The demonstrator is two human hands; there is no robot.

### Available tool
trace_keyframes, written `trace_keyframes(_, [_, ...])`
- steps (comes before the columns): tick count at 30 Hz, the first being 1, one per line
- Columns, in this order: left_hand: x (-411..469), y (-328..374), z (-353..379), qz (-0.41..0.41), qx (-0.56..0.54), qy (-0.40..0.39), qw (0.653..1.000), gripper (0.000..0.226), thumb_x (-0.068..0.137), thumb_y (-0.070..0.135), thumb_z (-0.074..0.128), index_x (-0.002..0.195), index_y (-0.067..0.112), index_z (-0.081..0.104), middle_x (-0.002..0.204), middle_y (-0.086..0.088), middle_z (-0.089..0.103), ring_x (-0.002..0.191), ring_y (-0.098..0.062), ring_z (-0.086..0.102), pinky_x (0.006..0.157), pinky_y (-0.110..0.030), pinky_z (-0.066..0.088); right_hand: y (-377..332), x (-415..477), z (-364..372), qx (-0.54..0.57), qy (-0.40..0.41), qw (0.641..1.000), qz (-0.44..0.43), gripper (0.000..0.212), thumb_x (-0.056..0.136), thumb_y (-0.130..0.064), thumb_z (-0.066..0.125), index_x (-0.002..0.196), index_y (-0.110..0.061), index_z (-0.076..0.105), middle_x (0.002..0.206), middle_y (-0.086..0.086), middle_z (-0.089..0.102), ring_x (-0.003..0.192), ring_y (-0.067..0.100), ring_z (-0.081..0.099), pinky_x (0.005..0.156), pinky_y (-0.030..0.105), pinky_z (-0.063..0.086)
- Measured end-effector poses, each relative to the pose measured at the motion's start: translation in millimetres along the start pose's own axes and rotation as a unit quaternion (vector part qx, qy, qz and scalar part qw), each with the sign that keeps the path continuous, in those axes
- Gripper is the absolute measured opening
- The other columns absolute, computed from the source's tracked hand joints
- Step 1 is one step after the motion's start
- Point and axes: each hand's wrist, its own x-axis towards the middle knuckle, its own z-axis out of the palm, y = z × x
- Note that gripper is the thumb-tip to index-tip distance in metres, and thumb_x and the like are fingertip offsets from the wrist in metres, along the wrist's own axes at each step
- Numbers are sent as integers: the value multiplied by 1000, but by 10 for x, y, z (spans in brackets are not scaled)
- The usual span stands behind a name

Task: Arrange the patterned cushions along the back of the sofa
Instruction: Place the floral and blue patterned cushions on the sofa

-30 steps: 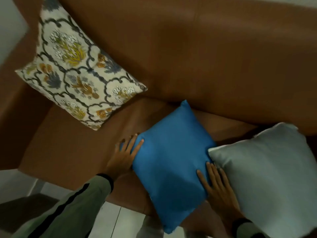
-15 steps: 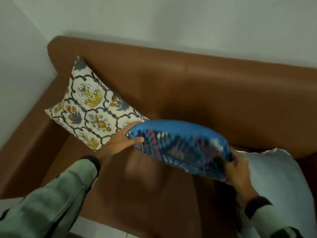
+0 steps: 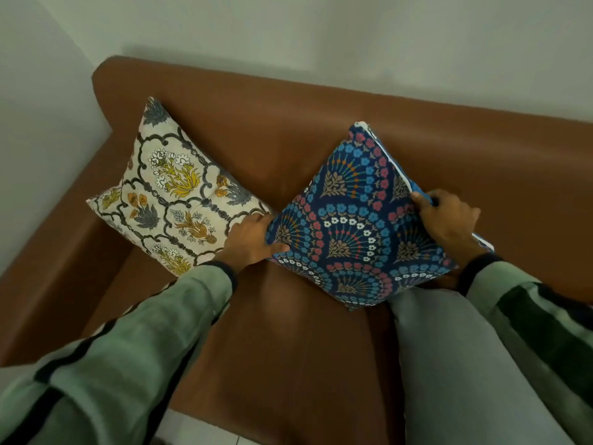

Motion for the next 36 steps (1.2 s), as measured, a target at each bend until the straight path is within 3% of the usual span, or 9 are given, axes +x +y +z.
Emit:
trace_keyframes(3, [39,-134,-92,95,58,33,993,93,74,59,70,151,22,32,148,-10,43,139,-32,38,112,-50,27,-79,-123,0,-7,90,996,-1,41,98,-43,47,123,-11,54,116,19,63,109,37,54,95,44,26])
trace_keyframes(6, [221,-351,-287,158,113,10,981,109,67,43,78,156,19,19,161,-9,27,149,-27,22,119,-50,15,-455,-486,80,51,240,958,-145,29,94,-29,54,121,-17,54,116,8,61,109,26,50,89,35,24])
trace_keyframes(9, [503,-374,-359,168,217,-57,960,122,67,41,82,158,16,5,164,-10,24,152,-24,16,123,-52,8,-886,-872,490,-28,129,920,-370,43,87,-36,60,127,-23,51,133,7,56,127,23,45,101,39,25])
trace_keyframes(11, [567,-354,-288,169,288,-103,937,125,71,51,79,157,15,-4,159,-11,34,150,-25,23,121,-56,5,-1000,-979,788,-153,-7,895,-419,66,85,-45,61,144,-25,38,157,12,33,147,29,22,116,53,11])
trace_keyframes(14, [433,-505,-265,147,378,-118,906,118,73,59,74,158,15,7,144,-8,45,137,-29,35,118,-58,13,-907,-885,1000,-285,-52,874,-390,86,88,-51,59,154,-24,11,165,11,-2,151,31,-10,117,58,-16])
trace_keyframes(18, [54,-871,-358,158,399,-69,900,62,82,41,69,139,24,48,131,-4,46,125,-26,38,113,-53,23,-801,-783,1046,-343,-30,856,-384,93,88,-52,60,155,-21,5,165,11,-1,151,31,-9,118,58,-12])
trace_keyframes(24, [-413,-913,-279,264,398,18,878,31,74,19,78,104,26,74,97,0,64,95,-24,59,88,-43,40,-895,-781,1194,-378,-11,852,-361,94,90,-52,57,155,-19,-2,165,13,-4,150,32,-12,118,58,-12])
trace_keyframes(29, [-99,-584,-468,216,378,176,882,24,71,17,78,94,24,73,82,3,62,84,-21,57,75,-37,32,-914,-824,1228,-388,-5,856,-341,95,87,-47,63,154,-17,2,165,15,1,151,33,-9,119,58,-10])
trace_keyframes(36, [82,-380,-277,172,258,186,932,60,76,16,69,132,19,49,122,-13,55,112,-32,51,96,-49,40,-987,-832,1177,-391,-29,857,-336,92,90,-49,58,154,-17,1,165,13,-1,151,33,-9,120,57,-6])
